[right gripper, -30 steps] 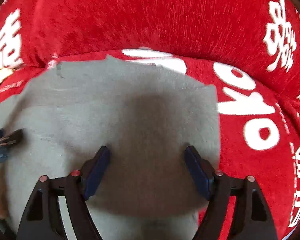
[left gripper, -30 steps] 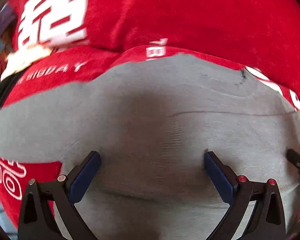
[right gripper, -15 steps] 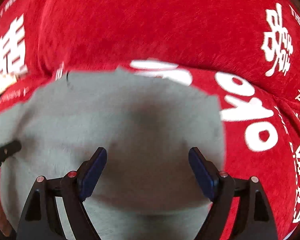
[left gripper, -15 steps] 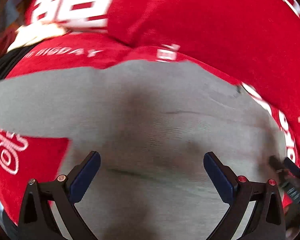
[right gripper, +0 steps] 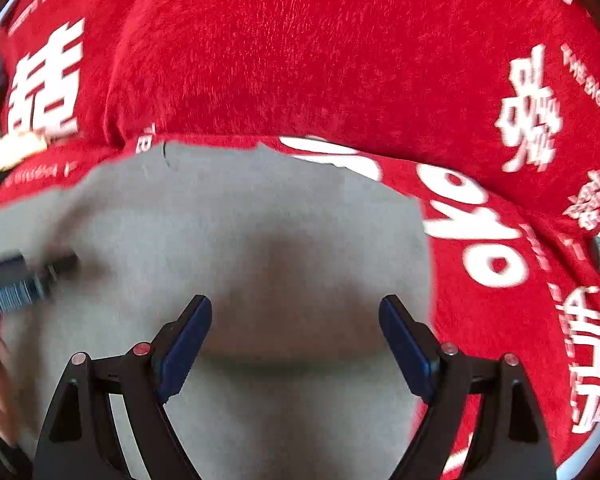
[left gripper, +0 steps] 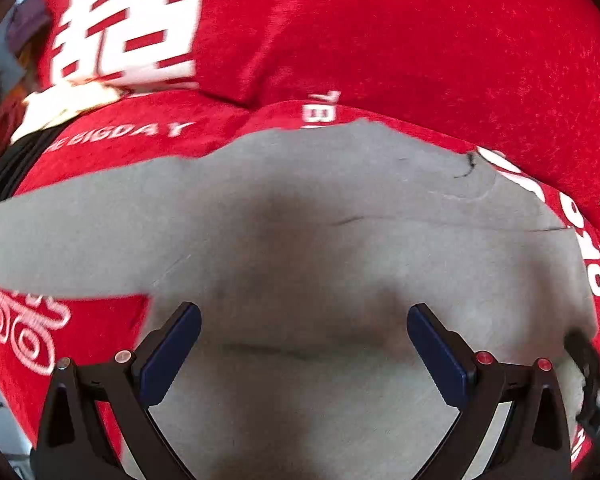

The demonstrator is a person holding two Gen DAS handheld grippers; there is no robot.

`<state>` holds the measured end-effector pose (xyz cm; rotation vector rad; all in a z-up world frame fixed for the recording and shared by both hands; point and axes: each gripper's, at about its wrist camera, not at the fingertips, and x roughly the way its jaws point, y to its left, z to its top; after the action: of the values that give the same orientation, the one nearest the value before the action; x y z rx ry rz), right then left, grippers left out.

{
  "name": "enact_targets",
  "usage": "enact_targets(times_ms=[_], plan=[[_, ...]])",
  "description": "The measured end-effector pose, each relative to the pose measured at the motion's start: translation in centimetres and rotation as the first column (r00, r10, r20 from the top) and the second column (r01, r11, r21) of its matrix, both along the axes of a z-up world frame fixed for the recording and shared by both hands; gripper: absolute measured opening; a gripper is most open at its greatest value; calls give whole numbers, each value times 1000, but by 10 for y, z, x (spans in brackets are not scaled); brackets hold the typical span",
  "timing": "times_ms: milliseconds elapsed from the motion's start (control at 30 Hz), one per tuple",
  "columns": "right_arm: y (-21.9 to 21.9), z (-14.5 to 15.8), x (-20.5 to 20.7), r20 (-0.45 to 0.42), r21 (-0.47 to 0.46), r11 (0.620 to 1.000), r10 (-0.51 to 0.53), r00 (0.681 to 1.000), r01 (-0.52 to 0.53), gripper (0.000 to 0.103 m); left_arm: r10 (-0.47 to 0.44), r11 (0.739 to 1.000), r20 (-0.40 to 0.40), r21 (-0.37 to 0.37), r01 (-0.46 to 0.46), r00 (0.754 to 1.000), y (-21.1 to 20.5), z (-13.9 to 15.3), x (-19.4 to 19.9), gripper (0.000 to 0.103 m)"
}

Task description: Fold small clothes

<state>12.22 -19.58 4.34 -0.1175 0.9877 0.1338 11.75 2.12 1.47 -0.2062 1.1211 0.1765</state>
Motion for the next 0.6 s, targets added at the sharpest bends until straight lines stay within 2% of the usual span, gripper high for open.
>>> enact_targets(times_ms=[67, 100, 133, 167, 200, 300, 400, 467, 533, 600], plan=[[9, -14, 32, -101, 36, 999, 3, 995, 1, 88, -34, 999, -43, 4, 35, 998, -11, -10, 17, 103], [13, -31, 53, -167, 18, 1000, -12, 986, 15, 88, -43, 999, -80, 29, 46, 996, -15, -19, 25, 103], [15, -41, 63, -202, 3, 1000, -24, 979, 25, 91, -47, 998, -81, 43, 51, 996, -15, -24, 31, 103], [15, -48, 74, -185, -11, 999, -39, 982, 38, 101, -41, 998, -53, 49, 43, 998, -13, -22, 34, 103], [15, -49, 78, -166, -26, 999, -52, 985, 48, 102, -29, 998, -61, 51, 32, 998, -9, -22, 38, 103], [11, -50, 91, -198, -22, 994, -113, 974, 110, 102, 33, 999, -87, 12, -33, 996, 11, -16, 39, 103], [16, -34, 62, -148, 50, 996, -67, 987, 75, 102, 38, 999, -45, -31, -39, 998, 20, -4, 15, 103], [21, -27, 26, -94, 41, 998, -35, 995, 39, 102, 8, 998, -33, -56, -10, 999, 16, -3, -5, 103], [25, -29, -12, -61, 18, 1000, -2, 998, 4, 102, -17, 999, -29, -34, 16, 999, 8, -7, -30, 103], [28, -41, -41, -81, -26, 999, 26, 996, -28, 102, -39, 999, -37, 7, 40, 999, 2, -17, -52, 103]])
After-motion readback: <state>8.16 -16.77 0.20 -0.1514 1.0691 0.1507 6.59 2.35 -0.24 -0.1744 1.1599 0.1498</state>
